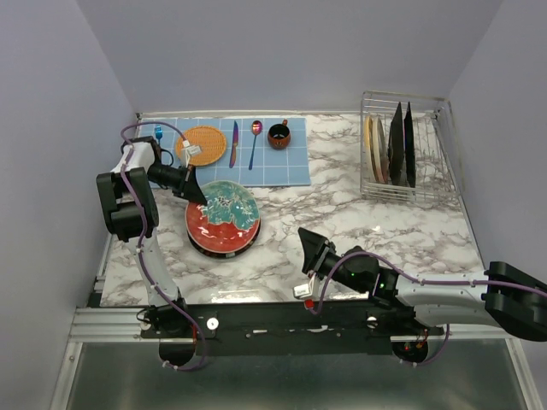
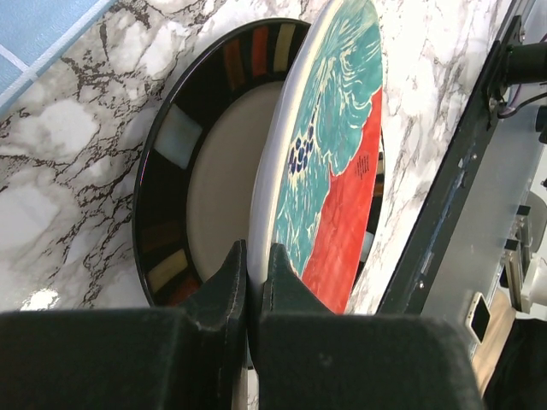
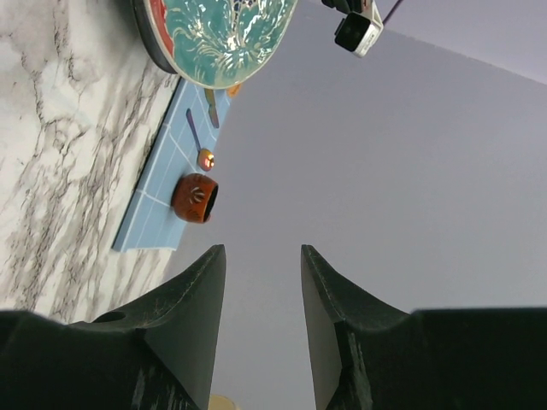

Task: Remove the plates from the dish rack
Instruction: Place the plate at the center of the board.

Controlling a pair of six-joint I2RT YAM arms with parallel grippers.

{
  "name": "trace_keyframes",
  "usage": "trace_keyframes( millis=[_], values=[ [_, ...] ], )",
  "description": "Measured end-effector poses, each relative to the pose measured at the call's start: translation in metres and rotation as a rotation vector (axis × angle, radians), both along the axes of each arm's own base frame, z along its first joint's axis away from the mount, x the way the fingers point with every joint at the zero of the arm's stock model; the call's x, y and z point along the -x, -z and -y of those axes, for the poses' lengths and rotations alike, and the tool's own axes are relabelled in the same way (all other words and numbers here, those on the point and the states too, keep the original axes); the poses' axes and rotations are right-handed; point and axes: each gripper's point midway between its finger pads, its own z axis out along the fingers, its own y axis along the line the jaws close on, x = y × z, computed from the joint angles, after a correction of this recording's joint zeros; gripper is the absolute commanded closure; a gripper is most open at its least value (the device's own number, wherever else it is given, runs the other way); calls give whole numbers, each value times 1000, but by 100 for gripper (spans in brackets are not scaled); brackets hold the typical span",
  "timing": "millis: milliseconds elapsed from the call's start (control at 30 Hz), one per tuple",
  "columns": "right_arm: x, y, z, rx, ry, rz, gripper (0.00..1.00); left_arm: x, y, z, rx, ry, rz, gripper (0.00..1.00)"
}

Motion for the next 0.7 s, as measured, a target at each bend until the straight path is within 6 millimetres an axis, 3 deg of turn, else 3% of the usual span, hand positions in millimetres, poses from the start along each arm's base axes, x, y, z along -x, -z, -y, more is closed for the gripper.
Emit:
trace_keyframes(
  millis=[700],
  values=[
    [0, 5, -1, 24, -3, 4, 53, 13, 17, 0, 30, 2, -92, 100]
  ],
)
